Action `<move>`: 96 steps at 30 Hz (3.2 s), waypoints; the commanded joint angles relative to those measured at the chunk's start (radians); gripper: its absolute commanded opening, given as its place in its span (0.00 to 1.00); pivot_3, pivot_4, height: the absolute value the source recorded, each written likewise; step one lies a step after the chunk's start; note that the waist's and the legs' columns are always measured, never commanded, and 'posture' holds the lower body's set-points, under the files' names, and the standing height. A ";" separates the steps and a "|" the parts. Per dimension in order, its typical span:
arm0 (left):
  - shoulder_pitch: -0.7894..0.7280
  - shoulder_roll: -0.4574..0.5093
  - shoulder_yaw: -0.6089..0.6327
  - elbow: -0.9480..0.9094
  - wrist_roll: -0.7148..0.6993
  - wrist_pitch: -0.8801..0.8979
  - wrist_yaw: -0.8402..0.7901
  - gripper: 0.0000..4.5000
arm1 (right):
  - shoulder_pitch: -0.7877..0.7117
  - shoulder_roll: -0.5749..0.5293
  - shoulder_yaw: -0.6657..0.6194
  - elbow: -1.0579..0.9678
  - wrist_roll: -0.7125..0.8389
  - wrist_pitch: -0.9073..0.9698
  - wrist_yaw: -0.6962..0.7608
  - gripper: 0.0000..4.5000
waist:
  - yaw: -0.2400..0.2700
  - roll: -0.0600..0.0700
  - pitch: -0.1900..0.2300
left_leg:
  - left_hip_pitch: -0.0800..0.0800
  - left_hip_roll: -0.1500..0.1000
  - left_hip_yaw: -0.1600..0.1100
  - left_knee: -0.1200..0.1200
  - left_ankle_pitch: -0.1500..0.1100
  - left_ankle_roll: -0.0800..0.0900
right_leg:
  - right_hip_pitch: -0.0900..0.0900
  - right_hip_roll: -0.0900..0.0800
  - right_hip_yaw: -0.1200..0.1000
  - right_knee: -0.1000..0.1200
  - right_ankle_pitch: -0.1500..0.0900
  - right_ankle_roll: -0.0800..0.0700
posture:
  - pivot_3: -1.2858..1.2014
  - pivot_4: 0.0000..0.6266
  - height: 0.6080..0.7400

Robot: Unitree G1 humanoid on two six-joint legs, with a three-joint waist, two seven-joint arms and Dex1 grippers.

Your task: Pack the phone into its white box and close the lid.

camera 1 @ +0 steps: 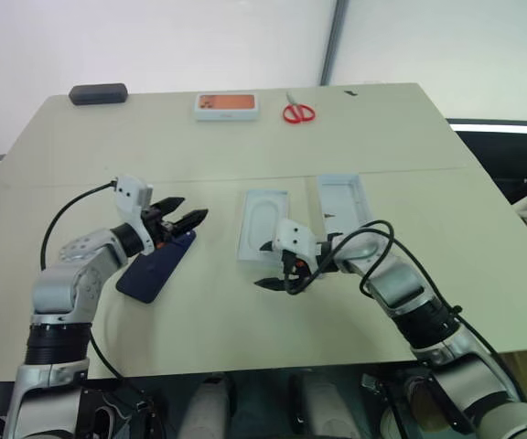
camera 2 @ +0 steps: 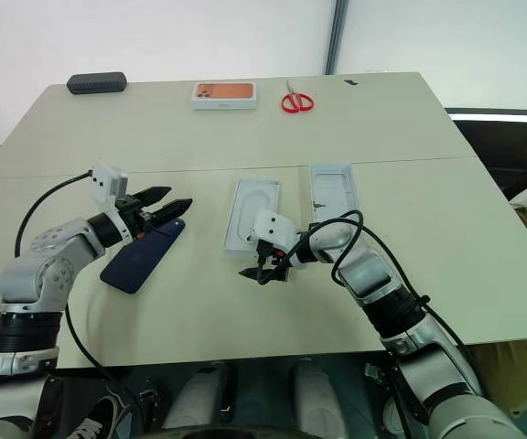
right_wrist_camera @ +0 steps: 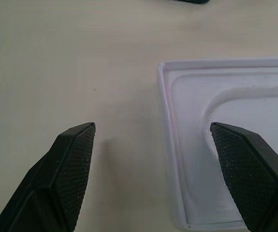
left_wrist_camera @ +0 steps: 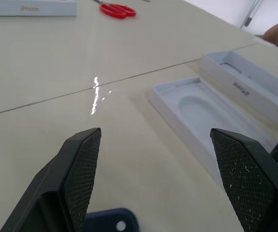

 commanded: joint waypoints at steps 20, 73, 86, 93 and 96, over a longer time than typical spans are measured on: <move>0.004 -0.056 0.009 -0.044 0.008 -0.007 0.039 0.85 | -0.001 -0.029 0.045 -0.001 -0.059 -0.066 0.021 0.37 | 0.002 0.000 0.000 | 0.000 0.000 0.000 0.000 0.000 0.000 | 0.001 -0.001 0.000 0.000 0.000 0.000 | 0.52 0.24 1.00; 0.071 0.260 0.114 0.113 -0.038 0.154 -0.162 0.85 | -0.092 0.167 0.051 0.012 -0.033 -0.099 -0.148 0.22 | -0.001 -0.001 0.000 | 0.000 0.001 0.001 -0.001 0.000 0.000 | -0.002 -0.002 0.000 0.001 0.000 0.000 | 0.52 0.24 1.00; 0.068 0.377 -0.013 0.248 0.039 0.254 -0.297 0.85 | -0.137 0.335 0.215 0.218 -0.197 -0.175 -0.220 0.01 | -0.003 -0.001 0.000 | 0.000 0.000 0.000 -0.003 0.001 -0.002 | -0.005 0.000 0.001 0.005 0.000 -0.001 | 0.52 0.24 1.00; 0.084 0.348 -0.097 0.222 0.054 0.343 -0.319 0.85 | -0.160 0.391 0.223 0.280 -0.242 -0.120 -0.234 0.01 | -0.003 0.000 -0.001 | 0.001 0.000 0.001 -0.003 0.001 -0.002 | -0.004 0.000 0.001 0.006 0.000 -0.001 | 0.52 0.24 1.00; 0.089 0.315 -0.126 0.215 0.061 0.338 -0.325 0.85 | -0.177 0.402 0.217 0.312 -0.253 -0.099 -0.242 0.01 | -0.001 0.003 -0.003 | 0.002 0.000 0.001 -0.003 0.001 -0.002 | -0.003 0.000 0.001 0.006 0.000 -0.001 | 0.52 0.24 1.00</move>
